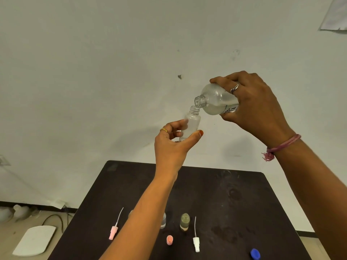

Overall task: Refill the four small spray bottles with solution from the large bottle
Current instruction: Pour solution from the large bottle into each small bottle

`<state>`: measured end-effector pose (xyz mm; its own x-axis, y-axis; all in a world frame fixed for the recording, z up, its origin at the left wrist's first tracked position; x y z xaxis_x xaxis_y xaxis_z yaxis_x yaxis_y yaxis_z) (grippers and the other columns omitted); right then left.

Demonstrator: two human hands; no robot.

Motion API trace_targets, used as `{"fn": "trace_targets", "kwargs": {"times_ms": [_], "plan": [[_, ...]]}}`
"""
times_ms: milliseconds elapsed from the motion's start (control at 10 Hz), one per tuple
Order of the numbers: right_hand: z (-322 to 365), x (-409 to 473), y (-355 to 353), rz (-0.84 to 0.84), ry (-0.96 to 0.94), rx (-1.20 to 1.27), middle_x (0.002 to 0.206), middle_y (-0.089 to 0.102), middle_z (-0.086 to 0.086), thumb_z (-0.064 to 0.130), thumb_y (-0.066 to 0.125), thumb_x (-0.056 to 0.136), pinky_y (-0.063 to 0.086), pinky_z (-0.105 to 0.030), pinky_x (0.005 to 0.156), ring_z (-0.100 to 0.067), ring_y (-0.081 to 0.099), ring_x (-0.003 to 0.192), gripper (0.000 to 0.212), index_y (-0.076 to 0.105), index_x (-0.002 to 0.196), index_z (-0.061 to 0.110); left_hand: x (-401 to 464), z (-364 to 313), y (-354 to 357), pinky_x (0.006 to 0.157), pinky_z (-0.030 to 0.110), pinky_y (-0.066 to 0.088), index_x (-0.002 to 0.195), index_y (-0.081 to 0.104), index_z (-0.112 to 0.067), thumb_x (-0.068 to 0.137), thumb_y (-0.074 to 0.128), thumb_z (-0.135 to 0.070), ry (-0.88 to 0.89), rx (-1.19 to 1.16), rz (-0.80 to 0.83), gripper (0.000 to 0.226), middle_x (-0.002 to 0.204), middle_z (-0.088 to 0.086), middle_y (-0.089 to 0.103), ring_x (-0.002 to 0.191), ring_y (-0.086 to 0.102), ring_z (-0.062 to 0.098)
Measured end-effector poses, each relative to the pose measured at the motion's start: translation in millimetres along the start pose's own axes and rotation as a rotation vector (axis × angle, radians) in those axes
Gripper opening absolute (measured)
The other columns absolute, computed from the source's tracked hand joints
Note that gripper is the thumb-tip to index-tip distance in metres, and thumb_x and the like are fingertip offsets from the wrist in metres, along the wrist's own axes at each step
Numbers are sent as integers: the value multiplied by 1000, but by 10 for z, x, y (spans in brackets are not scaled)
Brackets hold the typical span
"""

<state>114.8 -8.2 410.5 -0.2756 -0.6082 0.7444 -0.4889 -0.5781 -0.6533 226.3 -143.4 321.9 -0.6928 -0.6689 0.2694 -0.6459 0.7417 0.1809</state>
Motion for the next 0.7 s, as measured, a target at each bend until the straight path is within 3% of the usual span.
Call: {"fn": "trace_targets", "kwargs": {"times_ms": [700], "plan": [[56, 21, -85, 1, -5, -8, 113, 59, -12, 9, 80, 64, 45, -42, 80, -33, 54, 98, 71, 56, 130, 21, -57, -34, -19, 61, 4, 46, 97, 61, -34, 69, 84, -26, -9, -34, 6, 37, 101, -16, 64, 94, 61, 7]]}}
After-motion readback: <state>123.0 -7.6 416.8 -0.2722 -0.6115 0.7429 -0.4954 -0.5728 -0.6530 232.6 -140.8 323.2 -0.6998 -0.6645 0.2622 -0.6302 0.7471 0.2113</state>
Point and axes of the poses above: each hand's wrist, its own x-axis towards the middle knuckle, its own y-axis out of the palm, z = x × y, the point moved 1 cm from there along x, towards the middle knuckle
